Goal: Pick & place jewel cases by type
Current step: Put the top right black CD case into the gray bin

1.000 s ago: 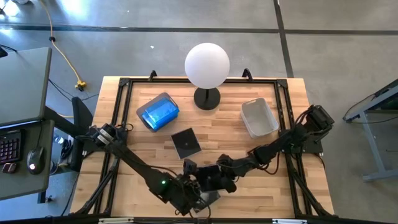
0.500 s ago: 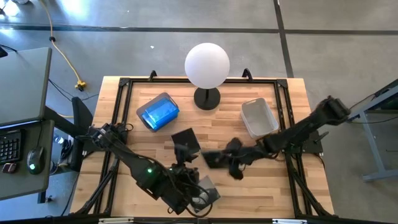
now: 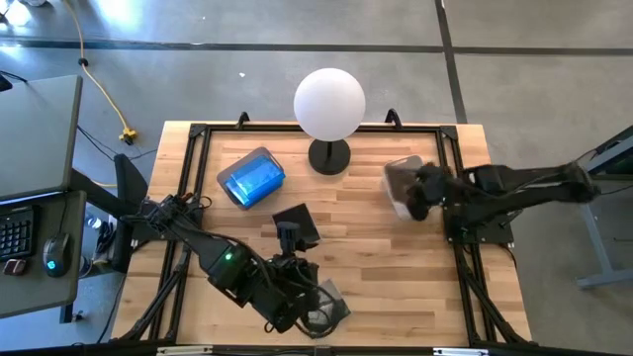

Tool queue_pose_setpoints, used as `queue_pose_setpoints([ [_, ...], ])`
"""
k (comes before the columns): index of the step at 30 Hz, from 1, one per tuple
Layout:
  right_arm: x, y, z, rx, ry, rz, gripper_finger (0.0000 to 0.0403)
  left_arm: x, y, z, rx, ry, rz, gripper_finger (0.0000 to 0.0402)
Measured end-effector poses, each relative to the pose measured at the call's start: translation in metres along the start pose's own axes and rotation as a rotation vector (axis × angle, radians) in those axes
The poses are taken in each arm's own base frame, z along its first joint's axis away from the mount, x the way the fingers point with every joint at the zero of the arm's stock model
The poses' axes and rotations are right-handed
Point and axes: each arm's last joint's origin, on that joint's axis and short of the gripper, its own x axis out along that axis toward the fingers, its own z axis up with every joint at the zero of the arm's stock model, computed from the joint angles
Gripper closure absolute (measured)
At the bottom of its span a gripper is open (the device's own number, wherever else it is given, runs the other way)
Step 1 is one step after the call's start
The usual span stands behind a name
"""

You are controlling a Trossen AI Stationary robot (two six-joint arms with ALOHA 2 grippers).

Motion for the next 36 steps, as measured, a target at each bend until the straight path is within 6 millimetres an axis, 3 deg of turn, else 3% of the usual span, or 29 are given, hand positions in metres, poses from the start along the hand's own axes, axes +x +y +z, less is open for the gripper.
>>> queue_pose_setpoints([
  [4,-0.001,-0.022,0.004,0.053,0.041,-0.102,0.0391,0.009,0.010,-0.003,0.022,0.049,0.025,0.0160],
  [10,0.012,-0.038,0.010,0.079,0.217,-0.144,0.0388,0.019,0.020,-0.006,-0.027,0.132,-0.018,0.0160],
  [18,0.034,-0.046,0.018,0.070,0.390,-0.133,0.0377,0.018,0.018,-0.007,-0.063,0.141,-0.055,0.0160],
  [28,0.060,-0.051,0.024,-0.032,0.481,-0.274,0.0293,0.018,0.017,-0.007,-0.095,0.147,-0.068,0.0160],
  [32,0.062,-0.053,0.025,-0.107,0.459,-0.359,0.0278,0.017,0.017,-0.008,-0.107,0.156,-0.078,0.0160],
  [36,0.049,-0.052,0.032,-0.118,0.455,-0.380,0.0279,0.008,0.024,-0.012,-0.159,0.182,-0.071,0.0160],
])
